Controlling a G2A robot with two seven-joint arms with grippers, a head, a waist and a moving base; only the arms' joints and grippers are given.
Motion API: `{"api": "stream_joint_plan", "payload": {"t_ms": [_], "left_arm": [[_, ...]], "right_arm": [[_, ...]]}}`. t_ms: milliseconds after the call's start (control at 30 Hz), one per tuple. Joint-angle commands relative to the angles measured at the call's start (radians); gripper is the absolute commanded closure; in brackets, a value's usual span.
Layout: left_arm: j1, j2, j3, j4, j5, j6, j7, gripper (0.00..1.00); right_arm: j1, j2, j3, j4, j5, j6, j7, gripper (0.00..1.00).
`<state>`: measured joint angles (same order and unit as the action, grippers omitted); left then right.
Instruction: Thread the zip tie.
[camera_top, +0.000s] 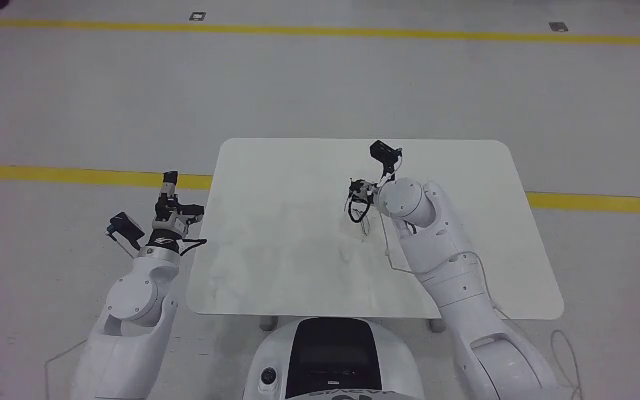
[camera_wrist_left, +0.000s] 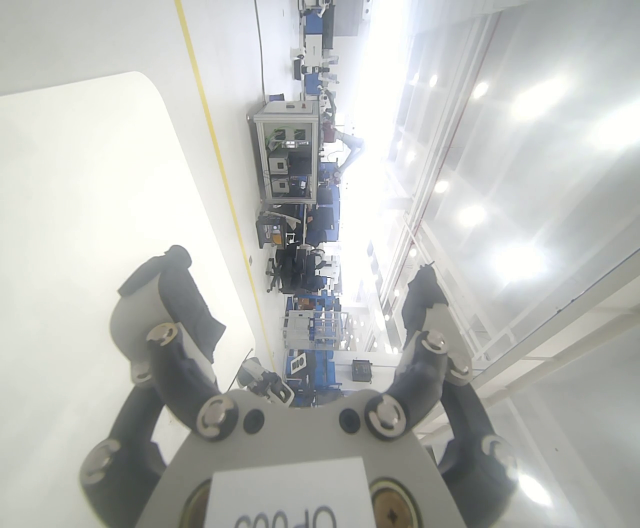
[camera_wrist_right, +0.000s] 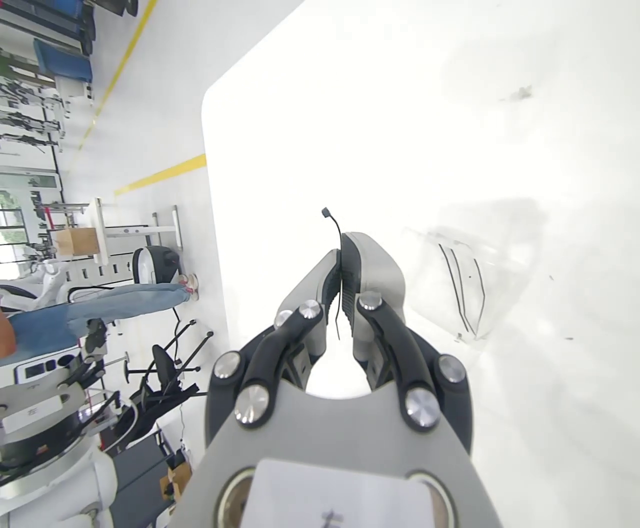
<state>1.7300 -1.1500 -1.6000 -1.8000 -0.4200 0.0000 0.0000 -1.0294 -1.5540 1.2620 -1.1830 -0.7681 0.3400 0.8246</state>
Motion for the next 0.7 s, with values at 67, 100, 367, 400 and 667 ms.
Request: {"api": "stream_joint_plan", "payload": {"t_ms": [67, 100, 367, 400, 667], "left_arm": [[0.000, 0.000, 0.000, 0.000, 0.000, 0.000, 0.000, 0.00], [0.000, 0.000, 0.000, 0.000, 0.000, 0.000, 0.000, 0.00], [0.028, 0.006, -0.019, -0.108, 0.394, -0.168, 0.100, 0.00], [0.034, 0.006, -0.020, -0.120, 0.461, -0.184, 0.119, 0.00], [0.054, 0.007, 0.002, -0.118, 0.968, -0.172, 0.268, 0.00]], "right_arm": [[0.000, 0.000, 0.000, 0.000, 0.000, 0.000, 0.000, 1.00], [0.000, 0.000, 0.000, 0.000, 0.000, 0.000, 0.000, 1.00], [-0.009, -0.007, 0.018, -0.011, 0.077, 0.000, -0.057, 1.00], [-0.008, -0.008, 0.026, -0.007, 0.091, 0.000, -0.054, 1.00], [0.013, -0.026, 0.070, 0.013, 0.105, 0.000, -0.059, 1.00]]}}
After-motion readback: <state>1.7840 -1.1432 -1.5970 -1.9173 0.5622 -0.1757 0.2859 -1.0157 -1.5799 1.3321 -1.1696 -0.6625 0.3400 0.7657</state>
